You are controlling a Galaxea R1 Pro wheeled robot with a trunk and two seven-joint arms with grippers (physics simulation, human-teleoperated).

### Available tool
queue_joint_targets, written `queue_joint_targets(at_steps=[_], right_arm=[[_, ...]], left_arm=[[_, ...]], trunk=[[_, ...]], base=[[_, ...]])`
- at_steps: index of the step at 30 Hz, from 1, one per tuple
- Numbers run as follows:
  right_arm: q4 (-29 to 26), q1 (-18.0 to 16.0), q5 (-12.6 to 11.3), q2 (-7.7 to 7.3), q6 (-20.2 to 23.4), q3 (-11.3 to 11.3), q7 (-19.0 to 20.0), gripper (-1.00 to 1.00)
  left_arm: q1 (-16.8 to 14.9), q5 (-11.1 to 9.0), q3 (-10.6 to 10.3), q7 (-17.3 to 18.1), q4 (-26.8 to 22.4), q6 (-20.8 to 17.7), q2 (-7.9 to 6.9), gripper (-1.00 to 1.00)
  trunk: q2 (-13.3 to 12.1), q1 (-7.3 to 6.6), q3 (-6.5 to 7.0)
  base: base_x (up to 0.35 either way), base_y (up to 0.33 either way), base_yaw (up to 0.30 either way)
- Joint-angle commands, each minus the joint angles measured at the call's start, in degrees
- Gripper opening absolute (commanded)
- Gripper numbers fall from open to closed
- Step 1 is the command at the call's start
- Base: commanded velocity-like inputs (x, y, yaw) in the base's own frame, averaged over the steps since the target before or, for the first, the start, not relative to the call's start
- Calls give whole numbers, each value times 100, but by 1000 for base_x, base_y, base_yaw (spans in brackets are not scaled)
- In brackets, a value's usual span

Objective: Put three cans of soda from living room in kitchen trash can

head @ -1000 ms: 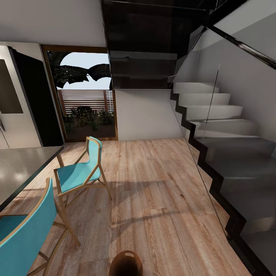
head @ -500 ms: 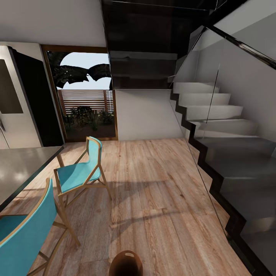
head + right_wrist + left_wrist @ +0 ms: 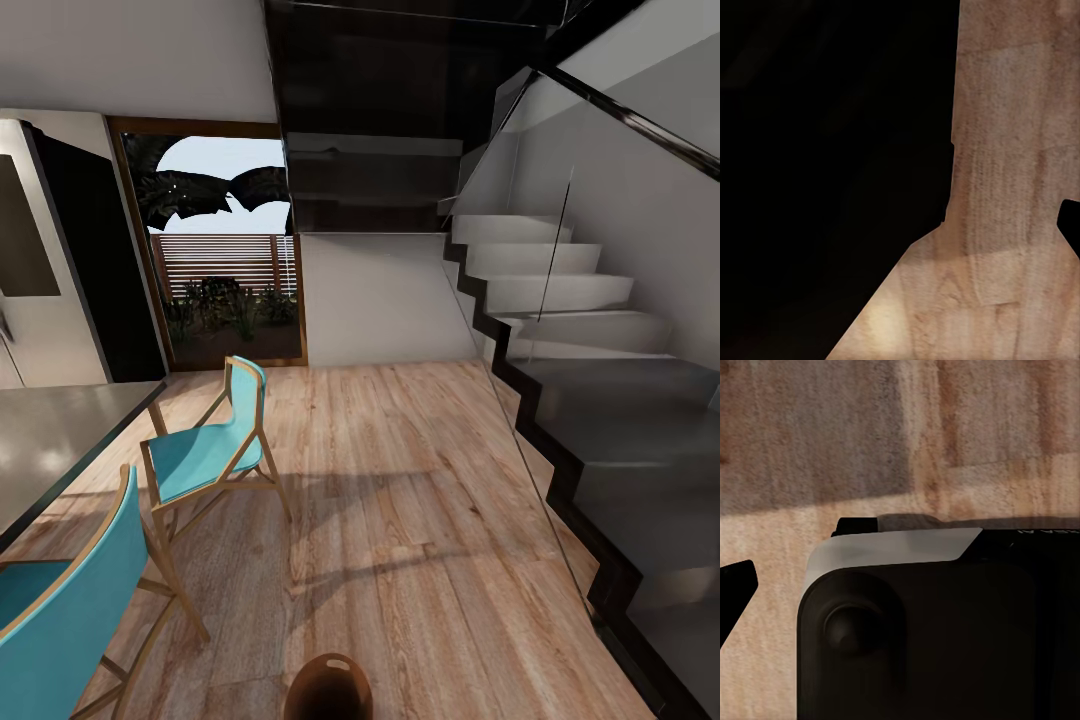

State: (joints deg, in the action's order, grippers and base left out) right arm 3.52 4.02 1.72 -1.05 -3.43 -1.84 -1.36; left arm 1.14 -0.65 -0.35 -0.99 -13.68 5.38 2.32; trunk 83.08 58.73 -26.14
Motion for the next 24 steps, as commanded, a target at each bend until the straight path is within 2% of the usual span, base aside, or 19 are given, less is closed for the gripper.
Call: queue_joint_targets(at_steps=[1,24], right_arm=[[0,0,0,0,0,0,0,100],[0,0,0,0,0,0,0,100]], left_arm=[[0,0,0,0,0,0,0,100],[0,0,0,0,0,0,0,100]], trunk=[[0,0,0],[0,0,0]], base=[[0,0,0],[0,0,0]])
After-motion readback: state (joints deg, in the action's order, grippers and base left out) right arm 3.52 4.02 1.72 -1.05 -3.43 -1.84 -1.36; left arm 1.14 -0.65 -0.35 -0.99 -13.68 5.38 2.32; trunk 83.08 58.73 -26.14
